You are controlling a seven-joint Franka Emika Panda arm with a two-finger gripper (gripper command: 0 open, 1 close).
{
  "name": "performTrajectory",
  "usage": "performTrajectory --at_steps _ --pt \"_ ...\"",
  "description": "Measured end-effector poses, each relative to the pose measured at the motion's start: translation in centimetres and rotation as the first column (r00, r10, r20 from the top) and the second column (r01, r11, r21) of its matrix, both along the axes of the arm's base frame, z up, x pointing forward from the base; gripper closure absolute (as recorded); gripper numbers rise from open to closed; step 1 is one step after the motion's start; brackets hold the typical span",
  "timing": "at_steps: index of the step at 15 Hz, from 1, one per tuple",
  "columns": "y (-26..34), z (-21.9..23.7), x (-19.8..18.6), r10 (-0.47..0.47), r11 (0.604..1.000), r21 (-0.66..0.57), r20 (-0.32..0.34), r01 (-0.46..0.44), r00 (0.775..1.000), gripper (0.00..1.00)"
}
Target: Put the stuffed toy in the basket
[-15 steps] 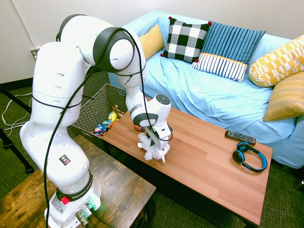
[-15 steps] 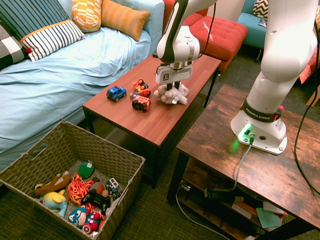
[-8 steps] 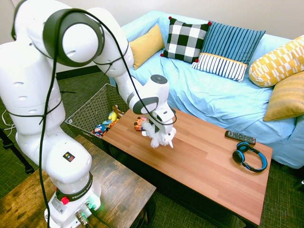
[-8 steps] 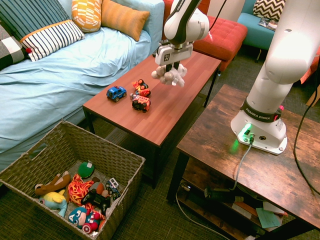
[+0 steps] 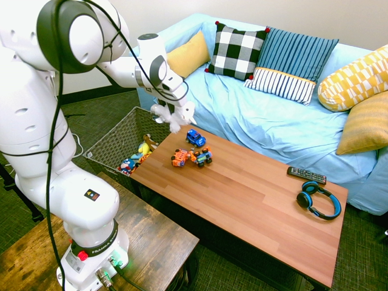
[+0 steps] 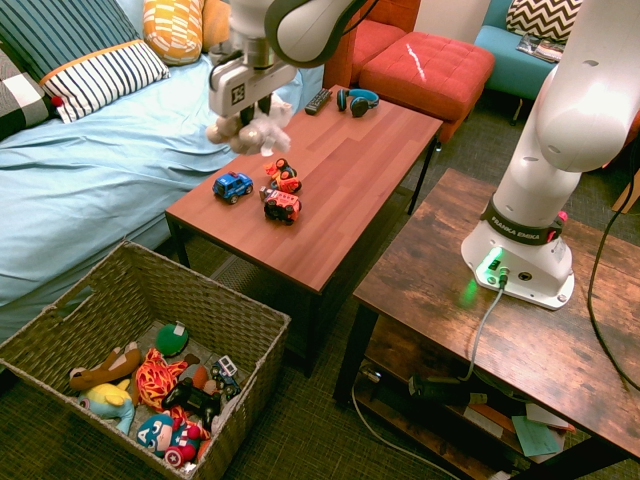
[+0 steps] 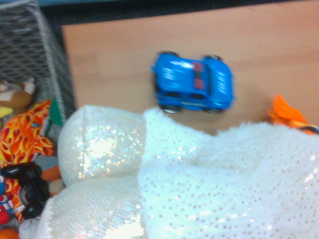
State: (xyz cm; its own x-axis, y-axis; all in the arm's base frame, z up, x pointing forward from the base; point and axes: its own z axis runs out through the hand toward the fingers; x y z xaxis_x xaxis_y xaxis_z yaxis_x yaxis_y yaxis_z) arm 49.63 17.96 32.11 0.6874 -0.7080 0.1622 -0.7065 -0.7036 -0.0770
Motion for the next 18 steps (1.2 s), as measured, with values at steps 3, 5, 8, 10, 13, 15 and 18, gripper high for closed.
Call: performTrajectory --at_steps 3,5,8,10,13,15,18 --pt "3.7 -1.5 1.6 0.022 1.0 -0.018 0.023 -0.022 0.999 1.0" --pt "7.4 -2.5 1.8 0.043 0.999 -0.008 0.07 -0.043 0.997 1.0" --pt "15.8 -6.3 1.5 0.085 0.994 0.054 0.076 -0.09 0.993 1.0" --pt "20.3 -10.2 1.2 0.099 0.992 0.076 0.082 -0.105 0.992 1.0" --pt "24.4 -16.1 0.4 0.105 0.988 0.113 0.048 -0.11 0.993 0.0" --pt "25.4 -18.9 0.4 0.101 0.988 0.114 0.02 -0.103 0.995 0.0" --pt "25.6 -21.4 0.2 0.094 0.988 0.124 -0.014 -0.091 0.996 0.0"
